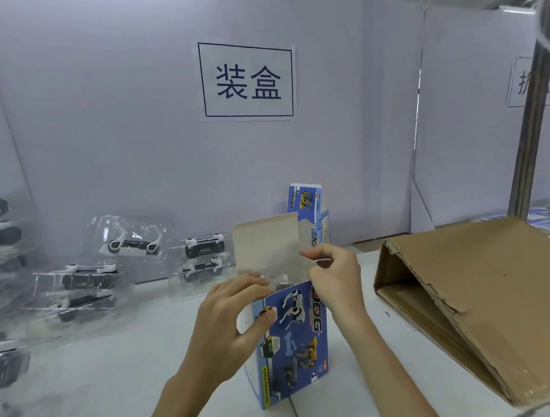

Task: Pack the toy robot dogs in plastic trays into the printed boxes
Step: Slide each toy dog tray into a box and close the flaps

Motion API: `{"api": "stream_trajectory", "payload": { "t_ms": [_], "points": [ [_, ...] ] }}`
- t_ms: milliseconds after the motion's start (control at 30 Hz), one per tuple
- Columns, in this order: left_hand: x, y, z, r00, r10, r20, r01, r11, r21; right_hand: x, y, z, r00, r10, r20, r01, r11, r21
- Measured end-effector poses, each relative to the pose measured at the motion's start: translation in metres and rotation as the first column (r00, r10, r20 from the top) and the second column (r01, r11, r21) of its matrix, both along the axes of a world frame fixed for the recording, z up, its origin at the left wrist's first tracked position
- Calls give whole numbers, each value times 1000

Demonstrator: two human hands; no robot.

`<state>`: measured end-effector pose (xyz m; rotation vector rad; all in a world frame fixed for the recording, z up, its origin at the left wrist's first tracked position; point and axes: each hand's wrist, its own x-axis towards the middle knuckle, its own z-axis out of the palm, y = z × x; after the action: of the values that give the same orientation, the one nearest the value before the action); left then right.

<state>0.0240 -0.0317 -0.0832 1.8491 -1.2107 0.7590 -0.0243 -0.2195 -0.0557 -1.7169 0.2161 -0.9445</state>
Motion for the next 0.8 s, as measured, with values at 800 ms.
{"api": "stream_trajectory", "payload": {
  "t_ms": [800],
  "points": [
    [18,26,33,993,46,105,-83,919,385,5,-1,-9,816,492,303,-570,773,280]
  ]
}}
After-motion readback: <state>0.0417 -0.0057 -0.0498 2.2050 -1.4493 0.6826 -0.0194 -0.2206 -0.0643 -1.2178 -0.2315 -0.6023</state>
